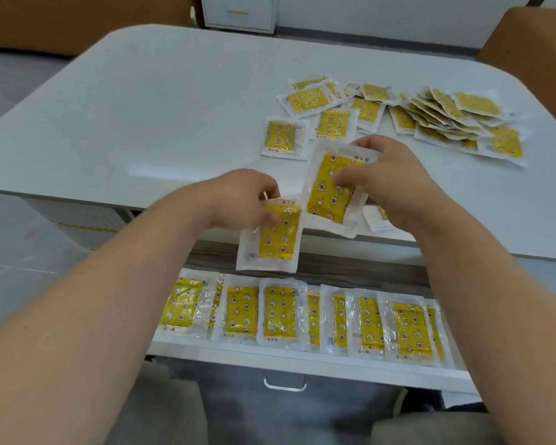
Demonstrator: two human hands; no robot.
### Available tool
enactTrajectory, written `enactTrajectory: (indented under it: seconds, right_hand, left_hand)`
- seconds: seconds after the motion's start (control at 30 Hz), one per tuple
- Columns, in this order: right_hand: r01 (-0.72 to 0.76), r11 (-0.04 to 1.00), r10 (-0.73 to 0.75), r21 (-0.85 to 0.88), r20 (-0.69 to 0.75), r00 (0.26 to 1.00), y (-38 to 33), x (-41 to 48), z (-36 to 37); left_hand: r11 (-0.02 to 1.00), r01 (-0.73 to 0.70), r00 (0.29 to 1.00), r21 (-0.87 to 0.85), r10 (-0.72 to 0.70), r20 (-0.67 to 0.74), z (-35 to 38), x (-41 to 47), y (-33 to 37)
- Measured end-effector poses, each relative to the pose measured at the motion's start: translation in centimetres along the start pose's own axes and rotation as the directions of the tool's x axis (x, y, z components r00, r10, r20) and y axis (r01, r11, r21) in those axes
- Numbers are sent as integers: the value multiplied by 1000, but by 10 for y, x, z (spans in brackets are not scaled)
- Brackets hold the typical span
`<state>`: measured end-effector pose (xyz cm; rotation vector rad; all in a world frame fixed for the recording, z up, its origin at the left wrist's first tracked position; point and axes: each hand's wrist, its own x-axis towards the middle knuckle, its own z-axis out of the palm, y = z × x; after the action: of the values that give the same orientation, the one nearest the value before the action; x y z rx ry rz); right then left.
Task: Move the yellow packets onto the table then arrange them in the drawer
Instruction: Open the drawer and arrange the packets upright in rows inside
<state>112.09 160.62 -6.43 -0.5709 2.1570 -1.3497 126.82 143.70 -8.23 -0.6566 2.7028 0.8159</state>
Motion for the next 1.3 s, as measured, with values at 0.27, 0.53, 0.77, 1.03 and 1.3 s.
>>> enactTrajectory:
  seconds: [0.27, 0.53, 0.77, 1.03, 1.3]
  right_hand:
    - [94, 978, -19, -186, 368, 930, -7, -13, 33]
    - [238, 862, 64, -448, 561, 825, 36, -26, 117]
    - [130, 881, 162, -454, 548, 821, 72, -22, 165]
    - [290, 782, 66, -553, 535, 842, 103, -25, 201]
    - [464, 440, -140, -769, 452, 881, 91, -38, 188]
  left_hand:
    - [897, 153, 843, 415, -337, 419, 25, -3, -68]
    - [916, 269, 887, 299, -356, 295, 51, 2, -121]
    - [892, 302, 876, 337, -399, 270, 68, -1, -127]
    - [803, 271, 873, 530, -437, 215, 35, -12, -118]
    - [758, 261, 879, 598, -442, 177, 8, -24, -77]
